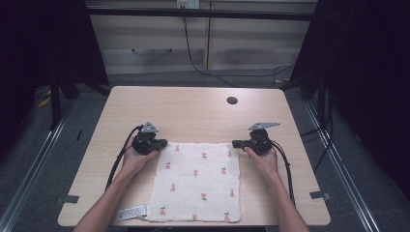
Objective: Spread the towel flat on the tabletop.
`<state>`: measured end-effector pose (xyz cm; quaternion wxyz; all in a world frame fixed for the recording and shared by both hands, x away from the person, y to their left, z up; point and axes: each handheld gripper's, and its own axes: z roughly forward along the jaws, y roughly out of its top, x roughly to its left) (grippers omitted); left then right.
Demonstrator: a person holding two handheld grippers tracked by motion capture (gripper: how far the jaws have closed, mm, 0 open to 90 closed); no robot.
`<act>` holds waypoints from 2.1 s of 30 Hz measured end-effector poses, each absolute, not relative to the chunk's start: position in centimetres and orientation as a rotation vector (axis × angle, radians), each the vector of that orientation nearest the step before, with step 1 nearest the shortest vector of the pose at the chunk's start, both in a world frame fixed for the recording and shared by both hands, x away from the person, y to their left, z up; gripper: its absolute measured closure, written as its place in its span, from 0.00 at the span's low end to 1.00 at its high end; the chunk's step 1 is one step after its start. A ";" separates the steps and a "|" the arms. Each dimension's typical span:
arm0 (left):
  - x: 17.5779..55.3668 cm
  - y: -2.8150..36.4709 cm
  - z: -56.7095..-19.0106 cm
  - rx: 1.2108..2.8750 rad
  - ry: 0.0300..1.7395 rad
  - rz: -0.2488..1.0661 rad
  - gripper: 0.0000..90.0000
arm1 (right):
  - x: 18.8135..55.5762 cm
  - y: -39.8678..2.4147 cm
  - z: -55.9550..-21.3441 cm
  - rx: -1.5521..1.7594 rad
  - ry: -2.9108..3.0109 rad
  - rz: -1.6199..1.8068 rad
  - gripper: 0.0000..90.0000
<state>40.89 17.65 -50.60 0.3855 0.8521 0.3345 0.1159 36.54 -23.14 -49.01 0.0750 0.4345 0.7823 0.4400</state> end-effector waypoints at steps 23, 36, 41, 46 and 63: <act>40.0 19.0 -45.9 1.966 0.794 0.241 0.98 | 35.2 -25.7 -45.5 1.282 2.177 1.467 0.99; 39.2 19.2 -43.5 1.884 0.762 0.248 0.98 | 34.6 -26.3 -43.1 1.234 2.109 1.539 0.99; 38.7 18.6 -42.2 1.860 0.740 0.259 0.98 | 34.8 -26.2 -41.8 1.211 2.071 1.582 0.99; 39.0 18.0 -40.3 1.856 0.716 0.298 0.98 | 35.4 -26.3 -40.7 1.211 2.063 1.588 0.99; 38.8 18.6 -39.9 1.881 0.738 0.316 0.98 | 34.2 -26.9 -39.9 1.175 2.084 1.612 0.99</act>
